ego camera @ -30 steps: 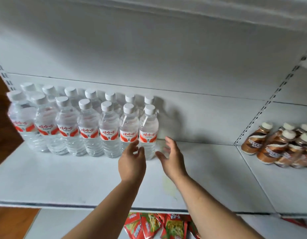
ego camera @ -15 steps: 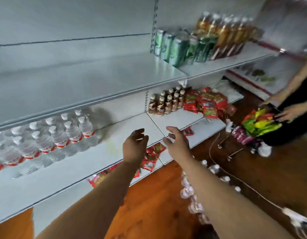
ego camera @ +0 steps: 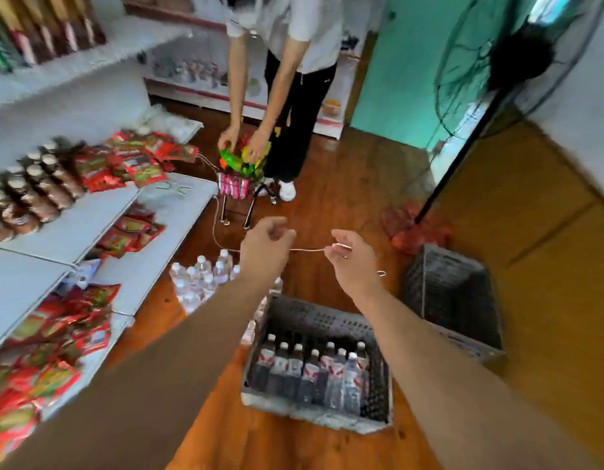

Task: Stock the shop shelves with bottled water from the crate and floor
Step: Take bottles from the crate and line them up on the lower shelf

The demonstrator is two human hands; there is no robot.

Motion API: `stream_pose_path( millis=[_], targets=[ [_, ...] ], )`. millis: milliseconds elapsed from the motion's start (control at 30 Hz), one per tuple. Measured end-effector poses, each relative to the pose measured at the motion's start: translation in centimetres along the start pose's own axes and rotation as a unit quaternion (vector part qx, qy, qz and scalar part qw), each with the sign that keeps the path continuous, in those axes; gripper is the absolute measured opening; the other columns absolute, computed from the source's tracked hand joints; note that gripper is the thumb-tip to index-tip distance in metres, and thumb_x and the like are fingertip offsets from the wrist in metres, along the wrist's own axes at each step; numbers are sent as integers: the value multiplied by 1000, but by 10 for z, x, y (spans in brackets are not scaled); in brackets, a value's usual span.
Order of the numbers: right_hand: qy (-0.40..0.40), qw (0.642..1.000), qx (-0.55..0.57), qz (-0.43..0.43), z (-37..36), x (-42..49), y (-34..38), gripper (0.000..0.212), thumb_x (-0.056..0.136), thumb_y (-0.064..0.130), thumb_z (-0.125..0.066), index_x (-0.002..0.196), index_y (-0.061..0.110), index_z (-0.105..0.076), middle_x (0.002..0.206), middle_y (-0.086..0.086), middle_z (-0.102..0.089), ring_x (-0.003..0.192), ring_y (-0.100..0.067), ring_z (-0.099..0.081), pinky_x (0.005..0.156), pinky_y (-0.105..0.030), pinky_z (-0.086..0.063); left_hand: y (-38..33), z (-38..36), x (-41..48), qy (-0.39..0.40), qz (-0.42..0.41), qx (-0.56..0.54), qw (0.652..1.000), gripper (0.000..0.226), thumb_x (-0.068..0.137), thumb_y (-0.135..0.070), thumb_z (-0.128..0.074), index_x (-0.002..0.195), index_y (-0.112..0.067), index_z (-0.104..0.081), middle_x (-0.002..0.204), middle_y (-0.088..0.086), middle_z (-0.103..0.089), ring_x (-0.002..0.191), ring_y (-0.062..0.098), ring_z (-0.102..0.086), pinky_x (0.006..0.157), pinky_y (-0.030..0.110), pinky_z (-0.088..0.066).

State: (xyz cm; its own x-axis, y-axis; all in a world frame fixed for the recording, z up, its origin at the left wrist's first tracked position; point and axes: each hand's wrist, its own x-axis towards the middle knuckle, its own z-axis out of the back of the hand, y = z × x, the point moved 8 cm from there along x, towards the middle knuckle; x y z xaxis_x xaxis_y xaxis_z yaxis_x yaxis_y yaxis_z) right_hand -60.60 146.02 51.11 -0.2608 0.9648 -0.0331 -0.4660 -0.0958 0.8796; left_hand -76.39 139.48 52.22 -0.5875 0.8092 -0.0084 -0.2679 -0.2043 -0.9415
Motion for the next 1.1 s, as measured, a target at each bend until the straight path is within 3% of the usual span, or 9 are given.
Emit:
stream_pose_path(
  millis=[167,333,500,600,700,800,867,1000,1100],
  targets=[
    [-40,995,-7,-88,111,-13,-106,34,91,13,-55,126,14,-53,131,-2,-54,118,-16,-53,95,-24,-41,0,-142,-39,94,35,-4,995,30,89,-24,-59,118,-18,-60,108,-4,-61,105,15,-57,96,33,-46],
    [-39,986,-2,-162,142,-8,-192,36,91,12,-55,127,11,-52,131,-4,-54,120,-18,-52,101,-28,-41,28,-226,-52,170,76,36,982,29,90,-23,-58,119,-19,-59,105,-10,-56,101,9,-53,87,24,-42],
    [-18,966,38,-253,110,25,-274,34,91,9,-55,125,6,-51,128,-9,-54,121,-22,-51,102,-35,-43,89,-284,-28,235,124,89,960,30,90,-24,-58,119,-16,-59,109,0,-63,102,17,-58,95,35,-46],
    [-11,947,70,-313,84,40,-331,38,91,8,-55,128,6,-48,126,-7,-53,122,-23,-48,104,-41,-41,146,-320,-10,275,174,109,939,30,92,-22,-56,121,-14,-57,107,2,-62,93,19,-57,85,32,-46],
    [0,931,41,-363,65,50,-403,36,90,9,-56,125,10,-50,109,3,-51,108,-19,-54,97,-33,-43,215,-360,-1,320,222,146,909,28,93,-22,-55,120,-16,-56,100,-3,-57,89,18,-56,78,29,-44],
    [4,913,39,-407,41,51,-482,38,88,5,-57,125,11,-51,105,2,-53,100,-16,-54,94,-32,-46,287,-396,-10,343,279,135,887,4,91,-9,-56,91,-13,-57,89,-1,-55,90,19,-51,83,22,-39],
    [6,899,33,-436,22,45,-534,37,88,4,-57,124,10,-52,103,2,-53,96,-15,-52,94,-34,-46,342,-418,-23,348,306,164,871,23,90,-5,-56,73,-19,-51,74,-1,-50,84,19,-47,83,20,-34],
    [23,871,31,-489,-27,30,-630,31,90,3,-53,120,9,-55,93,1,-55,78,-14,-52,65,-23,-45,435,-456,-51,340,351,161,858,10,90,-7,-53,96,-12,-60,79,-3,-56,69,9,-50,54,8,-35],
    [28,841,59,-537,-65,14,-689,37,90,-1,-49,123,17,-53,97,-1,-59,70,-10,-52,59,-17,-43,505,-479,-72,298,417,138,848,26,90,-5,-53,114,-9,-60,102,10,-63,88,18,-58,68,17,-41]
  ],
)
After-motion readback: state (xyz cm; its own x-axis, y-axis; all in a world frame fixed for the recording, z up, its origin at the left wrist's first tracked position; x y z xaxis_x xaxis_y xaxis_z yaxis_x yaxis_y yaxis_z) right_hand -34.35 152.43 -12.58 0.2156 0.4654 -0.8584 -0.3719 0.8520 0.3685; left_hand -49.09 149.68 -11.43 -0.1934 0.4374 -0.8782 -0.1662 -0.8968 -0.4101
